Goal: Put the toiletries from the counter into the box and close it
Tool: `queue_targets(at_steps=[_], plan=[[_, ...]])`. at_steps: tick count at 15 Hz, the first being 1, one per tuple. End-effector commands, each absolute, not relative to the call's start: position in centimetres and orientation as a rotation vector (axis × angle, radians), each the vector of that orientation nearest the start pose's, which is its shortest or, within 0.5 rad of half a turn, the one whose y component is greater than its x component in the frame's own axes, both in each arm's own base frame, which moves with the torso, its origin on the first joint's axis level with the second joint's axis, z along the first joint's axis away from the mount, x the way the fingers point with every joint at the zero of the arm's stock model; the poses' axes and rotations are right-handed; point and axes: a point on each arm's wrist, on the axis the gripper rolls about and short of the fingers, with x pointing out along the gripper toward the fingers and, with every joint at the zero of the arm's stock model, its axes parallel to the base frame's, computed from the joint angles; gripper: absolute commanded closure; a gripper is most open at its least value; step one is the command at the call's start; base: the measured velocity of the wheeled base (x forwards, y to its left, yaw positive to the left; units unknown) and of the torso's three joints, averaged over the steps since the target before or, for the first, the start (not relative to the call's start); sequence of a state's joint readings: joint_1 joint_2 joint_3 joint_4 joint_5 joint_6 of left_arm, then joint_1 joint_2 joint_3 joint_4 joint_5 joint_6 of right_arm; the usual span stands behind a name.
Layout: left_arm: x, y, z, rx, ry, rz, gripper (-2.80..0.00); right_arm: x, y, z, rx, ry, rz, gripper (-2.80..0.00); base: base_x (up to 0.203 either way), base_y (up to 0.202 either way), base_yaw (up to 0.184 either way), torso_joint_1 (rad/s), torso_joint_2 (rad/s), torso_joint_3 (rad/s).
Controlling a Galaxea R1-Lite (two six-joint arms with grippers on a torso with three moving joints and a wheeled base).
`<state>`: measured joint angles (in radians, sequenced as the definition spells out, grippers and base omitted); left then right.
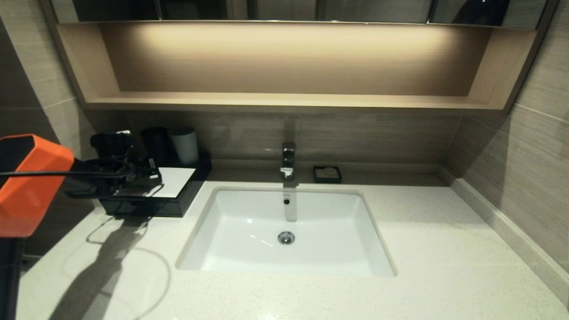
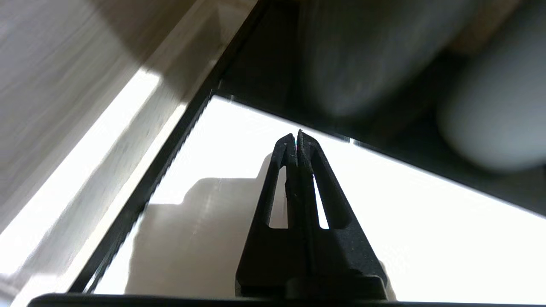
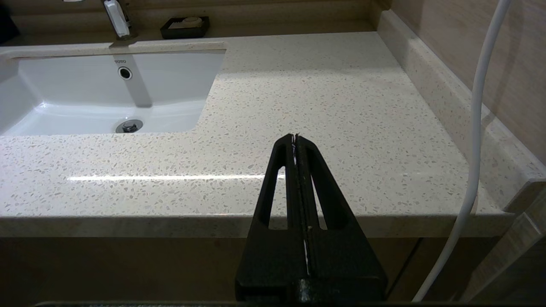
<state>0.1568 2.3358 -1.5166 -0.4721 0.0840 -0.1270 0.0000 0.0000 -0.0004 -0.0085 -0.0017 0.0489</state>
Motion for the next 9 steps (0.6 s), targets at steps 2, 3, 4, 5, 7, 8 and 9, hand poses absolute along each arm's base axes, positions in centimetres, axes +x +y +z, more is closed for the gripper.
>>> queue_targets(at_steps=[2,3,4,5,7,8,9], plan=[[44.4,7.2,12.5,-0.138,0.295,0.264,0.00,-2.3,0.0,7.6,0.049,-0.006,-0.001,0.00,0.000,0.000,0.000,0.000,0.00,0.000],[43.5,7.1,12.8,-0.137,0.284,0.269,0.00,-2.3,0.0,7.6,0.049,-0.008,-0.001,0.00,0.000,0.000,0.000,0.000,0.00,0.000],[42.4,6.9,13.0,-0.135,0.275,0.270,0.00,-2.3,0.0,7.6,0.049,-0.008,-0.001,0.00,0.000,0.000,0.000,0.000,0.00,0.000],[41.2,6.7,13.0,-0.133,0.271,0.272,0.00,-2.3,0.0,7.7,0.049,-0.009,-0.001,0.00,0.000,0.000,0.000,0.000,0.00,0.000],[38.7,6.3,13.1,-0.131,0.244,0.270,0.00,-2.3,0.0,7.6,0.049,-0.008,-0.001,0.00,0.000,0.000,0.000,0.000,0.00,0.000],[37.2,5.9,13.2,-0.131,0.229,0.265,0.00,-2.3,0.0,7.6,0.049,-0.008,-0.001,0.00,0.000,0.000,0.000,0.000,0.00,0.000],[36.0,5.5,13.2,-0.130,0.215,0.257,0.00,-2.3,0.0,7.6,0.049,-0.008,-0.001,0.00,0.000,0.000,0.000,0.000,0.00,0.000]])
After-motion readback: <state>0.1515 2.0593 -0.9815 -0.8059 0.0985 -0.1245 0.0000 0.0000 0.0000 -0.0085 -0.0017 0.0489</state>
